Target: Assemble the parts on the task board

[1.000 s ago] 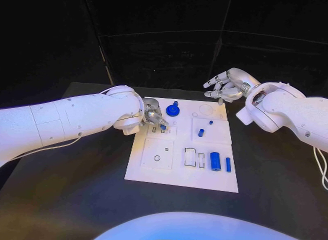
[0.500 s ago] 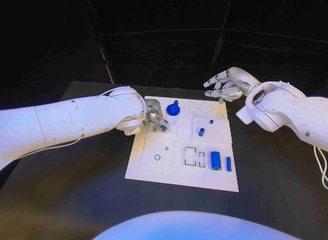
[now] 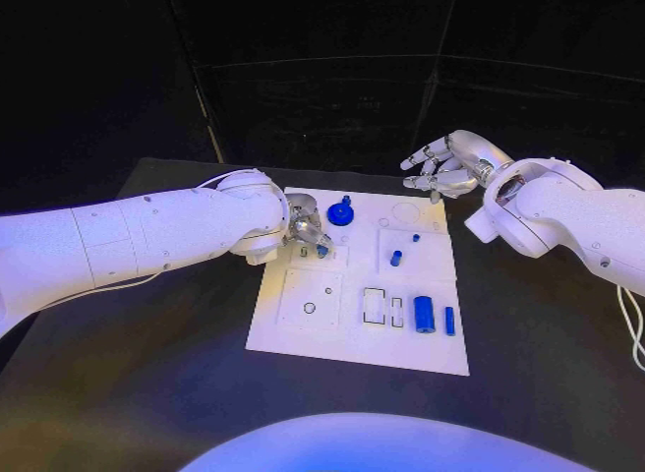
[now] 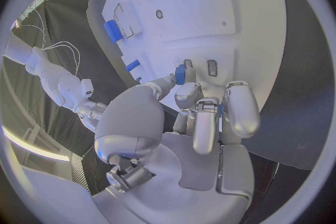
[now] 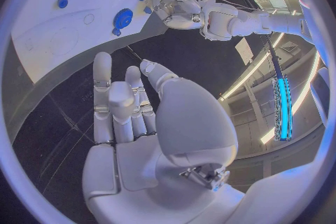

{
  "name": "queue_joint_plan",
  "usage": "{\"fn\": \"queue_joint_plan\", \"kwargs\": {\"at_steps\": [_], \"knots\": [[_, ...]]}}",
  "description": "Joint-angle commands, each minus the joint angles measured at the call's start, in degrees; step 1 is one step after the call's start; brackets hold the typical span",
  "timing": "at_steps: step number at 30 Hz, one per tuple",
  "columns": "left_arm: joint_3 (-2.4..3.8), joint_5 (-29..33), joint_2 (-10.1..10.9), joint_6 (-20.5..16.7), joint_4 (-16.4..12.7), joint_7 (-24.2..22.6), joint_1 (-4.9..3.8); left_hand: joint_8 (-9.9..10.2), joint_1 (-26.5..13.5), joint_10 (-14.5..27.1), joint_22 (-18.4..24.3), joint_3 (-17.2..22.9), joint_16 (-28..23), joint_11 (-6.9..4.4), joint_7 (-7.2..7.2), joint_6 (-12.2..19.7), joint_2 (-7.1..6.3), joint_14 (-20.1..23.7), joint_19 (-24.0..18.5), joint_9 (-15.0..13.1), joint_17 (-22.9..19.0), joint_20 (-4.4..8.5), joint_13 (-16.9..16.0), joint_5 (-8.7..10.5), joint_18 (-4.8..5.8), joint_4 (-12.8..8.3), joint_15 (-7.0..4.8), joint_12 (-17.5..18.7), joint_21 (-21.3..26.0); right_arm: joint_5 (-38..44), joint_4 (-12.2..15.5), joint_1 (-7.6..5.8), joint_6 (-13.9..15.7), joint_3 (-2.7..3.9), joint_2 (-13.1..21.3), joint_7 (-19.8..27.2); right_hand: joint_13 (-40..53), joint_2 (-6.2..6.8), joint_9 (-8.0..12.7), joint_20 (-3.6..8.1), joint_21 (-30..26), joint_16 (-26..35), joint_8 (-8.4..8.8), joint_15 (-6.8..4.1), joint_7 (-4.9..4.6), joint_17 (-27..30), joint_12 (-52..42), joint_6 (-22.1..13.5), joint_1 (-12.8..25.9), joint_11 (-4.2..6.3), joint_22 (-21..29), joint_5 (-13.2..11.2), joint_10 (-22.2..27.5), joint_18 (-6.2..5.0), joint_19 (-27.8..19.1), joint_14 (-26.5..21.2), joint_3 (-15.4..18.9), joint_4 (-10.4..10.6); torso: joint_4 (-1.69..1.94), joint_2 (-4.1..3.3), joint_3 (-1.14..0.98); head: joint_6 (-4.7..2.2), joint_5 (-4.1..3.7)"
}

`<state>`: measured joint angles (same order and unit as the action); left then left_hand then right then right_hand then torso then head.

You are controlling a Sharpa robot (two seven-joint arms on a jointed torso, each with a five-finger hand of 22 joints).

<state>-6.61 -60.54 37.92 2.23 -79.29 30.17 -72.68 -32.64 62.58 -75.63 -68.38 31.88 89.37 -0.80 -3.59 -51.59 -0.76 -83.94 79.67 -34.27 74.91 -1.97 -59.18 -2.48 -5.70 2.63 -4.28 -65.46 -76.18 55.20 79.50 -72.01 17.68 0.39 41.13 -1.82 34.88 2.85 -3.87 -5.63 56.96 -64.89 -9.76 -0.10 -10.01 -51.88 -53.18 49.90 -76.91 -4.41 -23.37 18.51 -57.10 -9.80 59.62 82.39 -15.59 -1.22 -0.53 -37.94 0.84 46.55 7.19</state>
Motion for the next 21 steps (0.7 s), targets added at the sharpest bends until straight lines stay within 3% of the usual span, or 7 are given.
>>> {"fn": "queue_joint_plan", "kwargs": {"at_steps": [1, 6, 21], "knots": [[0.01, -1.46, -0.13, 0.92, 0.38, 0.54, -0.03, -0.24, 0.23, 0.30, 0.06, 9.35, -0.10, -0.13, 0.10, 0.34, 0.31, -5.74, 0.17, -0.08, 13.69, 0.01, -0.01, -0.40, 0.86, -9.05, -0.13, 0.26, -0.03, 0.26, 0.01, -0.12, -0.22, 0.05, 0.03, 0.22, -0.05, 0.68, 0.00, -0.23, -0.31, 0.22, -0.23, -0.08, 0.09, 0.00, 0.28, -0.42, -0.03, -0.10, 0.06, 0.09, 0.48, -0.76, -0.31, -0.36, -0.35, -0.12, 0.08, 0.03, 0.00, 0.10, 0.05], [0.01, -1.65, -0.26, 1.54, 1.06, 0.81, -0.01, -0.25, 0.22, 0.34, 0.13, 9.37, -0.12, -0.13, 0.10, 0.34, 0.29, -5.73, 0.14, -0.09, 13.65, 0.01, 0.09, -0.40, 0.84, -9.06, -0.13, 0.34, 0.01, 0.26, 0.01, -0.12, -0.22, 0.05, 0.07, 0.20, -0.05, 0.68, 0.00, -0.23, -0.31, 0.22, -0.23, -0.08, 0.09, 0.00, 0.28, -0.42, -0.03, -0.10, 0.06, 0.09, 0.48, -0.76, -0.31, -0.36, -0.35, -0.12, -0.08, 0.00, 0.04, 0.16, 0.06], [0.01, -1.74, -0.56, 3.27, 1.70, 1.11, 0.02, -0.35, 0.22, 0.28, 0.08, 9.54, -0.13, -0.13, 0.12, 0.30, 0.23, -5.73, 0.16, -0.15, 13.63, 0.01, 0.05, -0.40, 0.86, -9.16, -0.13, 0.29, -0.01, 0.26, 0.01, -0.11, -0.28, 0.05, 0.00, 0.17, -0.05, 0.68, 0.00, -0.23, -0.31, 0.22, -0.23, -0.08, 0.09, 0.00, 0.28, -0.42, -0.03, -0.10, 0.06, 0.09, 0.48, -0.76, -0.31, -0.36, -0.35, -0.12, 0.08, 0.03, 0.01, 0.29, 0.01]]}}
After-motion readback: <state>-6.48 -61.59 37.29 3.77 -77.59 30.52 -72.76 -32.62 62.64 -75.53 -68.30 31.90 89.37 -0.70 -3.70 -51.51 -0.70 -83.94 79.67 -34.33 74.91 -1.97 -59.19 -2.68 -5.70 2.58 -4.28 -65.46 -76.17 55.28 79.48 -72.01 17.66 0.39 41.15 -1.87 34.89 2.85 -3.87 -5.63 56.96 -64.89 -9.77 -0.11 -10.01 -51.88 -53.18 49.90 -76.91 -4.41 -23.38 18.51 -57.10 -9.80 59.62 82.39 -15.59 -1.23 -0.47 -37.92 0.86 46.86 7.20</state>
